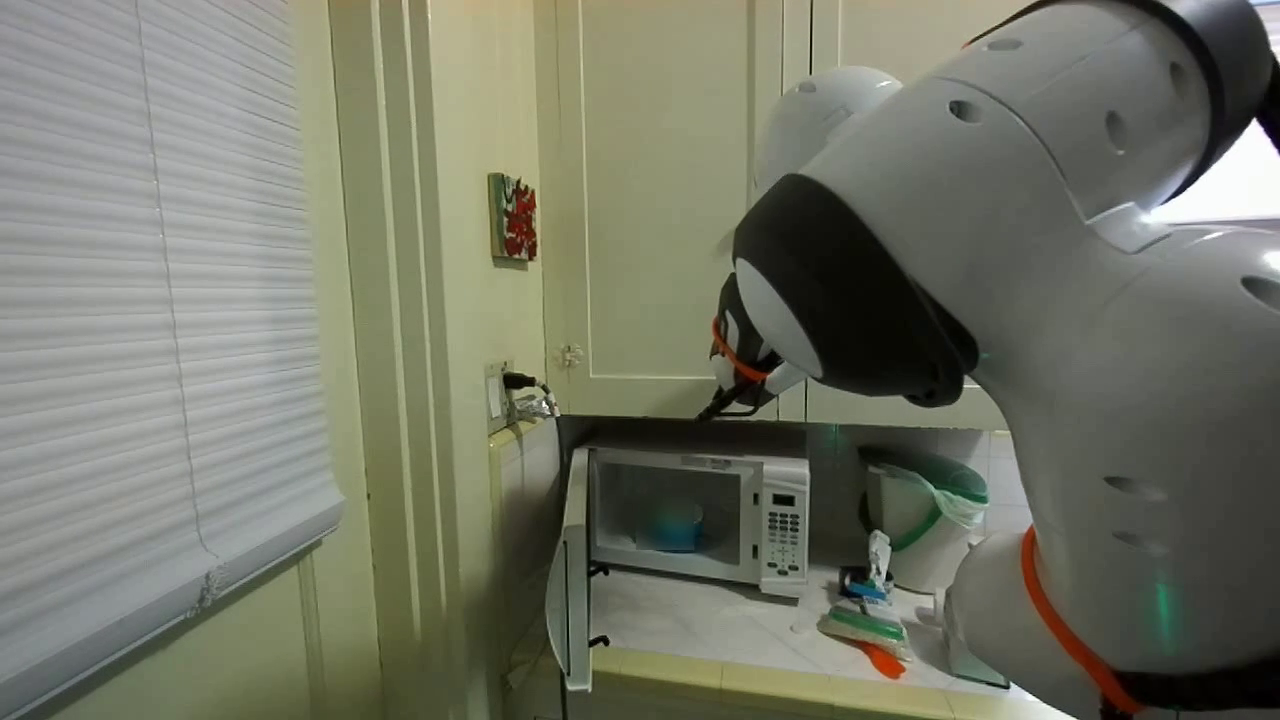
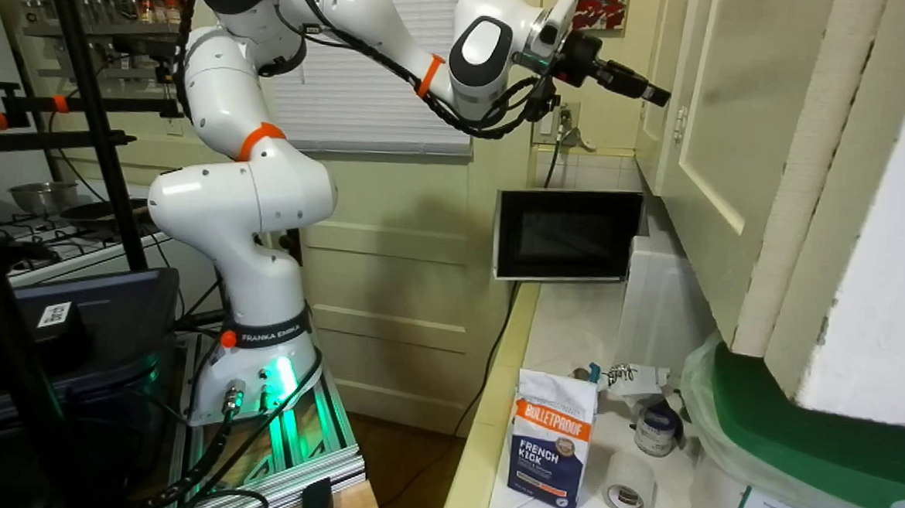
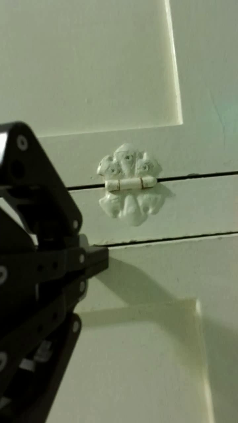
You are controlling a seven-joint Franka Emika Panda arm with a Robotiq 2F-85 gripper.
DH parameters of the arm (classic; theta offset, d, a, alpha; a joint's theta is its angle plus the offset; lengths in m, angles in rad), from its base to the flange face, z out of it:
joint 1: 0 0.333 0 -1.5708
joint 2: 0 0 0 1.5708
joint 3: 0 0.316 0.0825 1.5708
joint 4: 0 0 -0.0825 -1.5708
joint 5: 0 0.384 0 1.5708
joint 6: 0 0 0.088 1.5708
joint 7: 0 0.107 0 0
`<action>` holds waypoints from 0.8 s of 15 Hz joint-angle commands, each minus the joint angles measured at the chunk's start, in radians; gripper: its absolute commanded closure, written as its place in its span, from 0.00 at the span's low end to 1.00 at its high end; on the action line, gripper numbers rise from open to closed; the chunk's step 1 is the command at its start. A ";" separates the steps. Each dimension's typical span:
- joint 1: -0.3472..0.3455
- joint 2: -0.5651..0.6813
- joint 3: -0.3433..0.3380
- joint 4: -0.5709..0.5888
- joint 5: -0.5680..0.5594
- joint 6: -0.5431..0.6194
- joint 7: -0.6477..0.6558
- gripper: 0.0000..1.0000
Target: Close the cabinet door.
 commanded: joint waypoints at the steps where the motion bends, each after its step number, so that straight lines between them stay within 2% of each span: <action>1: -0.066 0.029 0.063 0.027 0.042 0.046 -0.010 1.00; 3: -0.053 0.023 0.061 0.018 0.062 0.056 -0.012 1.00; 12: 0.182 0.027 -0.056 -0.051 0.139 0.040 -0.036 1.00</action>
